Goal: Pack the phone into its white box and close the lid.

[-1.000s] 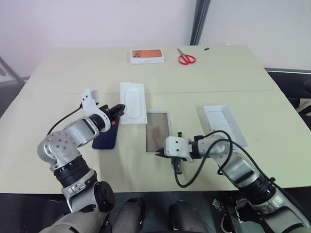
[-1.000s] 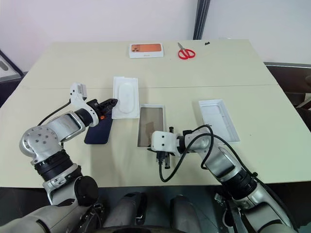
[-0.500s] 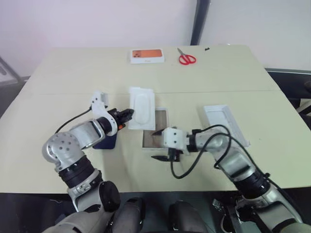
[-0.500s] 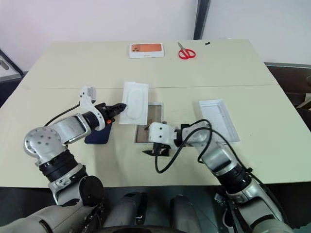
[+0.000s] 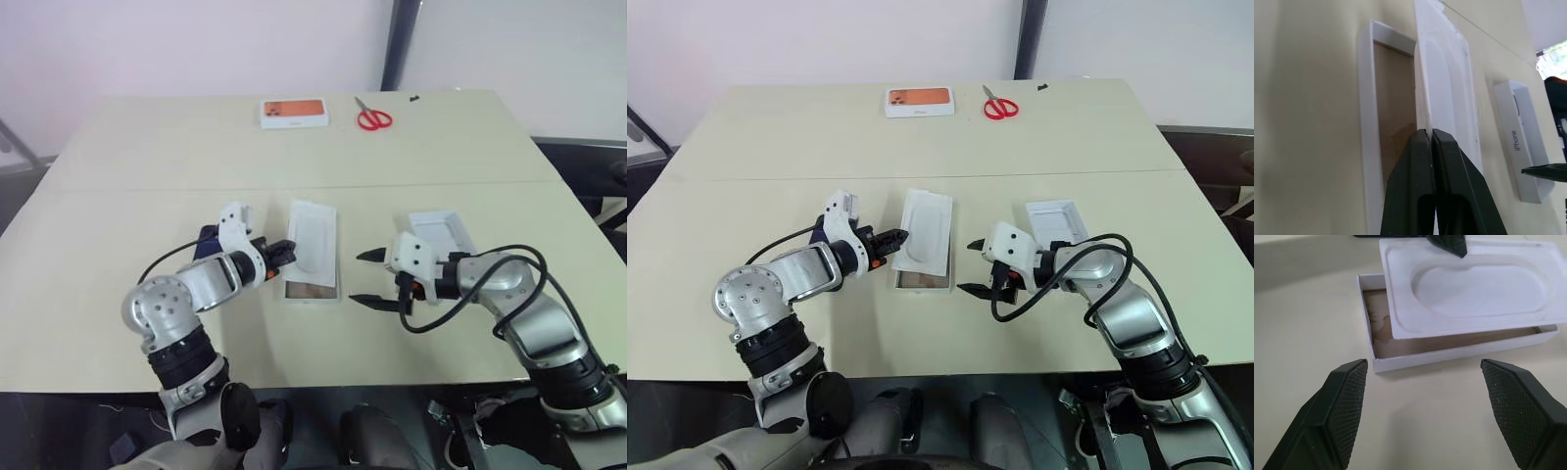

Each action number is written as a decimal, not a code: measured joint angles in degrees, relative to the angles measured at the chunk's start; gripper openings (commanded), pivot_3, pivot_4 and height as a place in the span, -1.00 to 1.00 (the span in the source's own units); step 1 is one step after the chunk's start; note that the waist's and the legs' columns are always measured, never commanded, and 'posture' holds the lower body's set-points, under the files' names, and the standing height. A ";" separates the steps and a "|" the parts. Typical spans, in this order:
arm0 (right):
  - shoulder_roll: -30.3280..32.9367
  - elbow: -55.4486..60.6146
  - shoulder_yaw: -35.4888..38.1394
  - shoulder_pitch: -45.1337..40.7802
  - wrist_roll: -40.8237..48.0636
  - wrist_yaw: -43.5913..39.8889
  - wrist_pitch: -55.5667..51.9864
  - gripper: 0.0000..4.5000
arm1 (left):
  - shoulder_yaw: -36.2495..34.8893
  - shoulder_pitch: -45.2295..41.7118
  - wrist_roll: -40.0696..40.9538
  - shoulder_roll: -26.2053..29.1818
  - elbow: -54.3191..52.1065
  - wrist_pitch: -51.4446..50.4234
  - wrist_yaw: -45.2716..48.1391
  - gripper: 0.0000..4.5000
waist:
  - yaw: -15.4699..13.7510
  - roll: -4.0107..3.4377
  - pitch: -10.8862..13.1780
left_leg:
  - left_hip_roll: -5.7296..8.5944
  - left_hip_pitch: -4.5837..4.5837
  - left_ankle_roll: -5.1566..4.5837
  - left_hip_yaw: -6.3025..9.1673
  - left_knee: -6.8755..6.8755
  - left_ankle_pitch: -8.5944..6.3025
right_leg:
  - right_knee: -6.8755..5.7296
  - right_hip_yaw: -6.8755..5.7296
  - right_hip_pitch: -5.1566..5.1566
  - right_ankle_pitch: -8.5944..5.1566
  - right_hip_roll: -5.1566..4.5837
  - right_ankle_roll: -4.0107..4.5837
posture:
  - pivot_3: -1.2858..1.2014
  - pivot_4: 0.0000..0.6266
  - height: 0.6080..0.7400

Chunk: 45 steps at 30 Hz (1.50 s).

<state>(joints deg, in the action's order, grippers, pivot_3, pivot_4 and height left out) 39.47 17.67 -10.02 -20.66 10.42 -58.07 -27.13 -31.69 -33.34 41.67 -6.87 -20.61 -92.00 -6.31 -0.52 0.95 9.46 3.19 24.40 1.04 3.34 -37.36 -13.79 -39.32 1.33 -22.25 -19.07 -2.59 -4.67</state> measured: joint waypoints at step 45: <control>-28.64 -39.10 -12.77 -24.82 -17.47 26.14 0.87 -0.99 | 21.63 39.97 -12.83 41.46 -9.74 62.19 46.40 0.79 | 1.49 -0.10 -0.01 | -0.01 -0.02 0.19 0.01 0.37 0.11 | 0.08 0.03 -0.19 0.01 -0.05 0.09 | 0.03 -0.52 1.00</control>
<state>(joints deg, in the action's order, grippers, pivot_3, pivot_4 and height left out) 10.83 -21.43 -22.79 -45.48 -7.05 -31.93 -26.25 -10.06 6.63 28.84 34.59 -30.36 -29.81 40.10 0.97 0.85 9.45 3.18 24.39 1.23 3.36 -36.99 -13.68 -39.24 1.36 -22.44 -19.06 -2.63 -4.58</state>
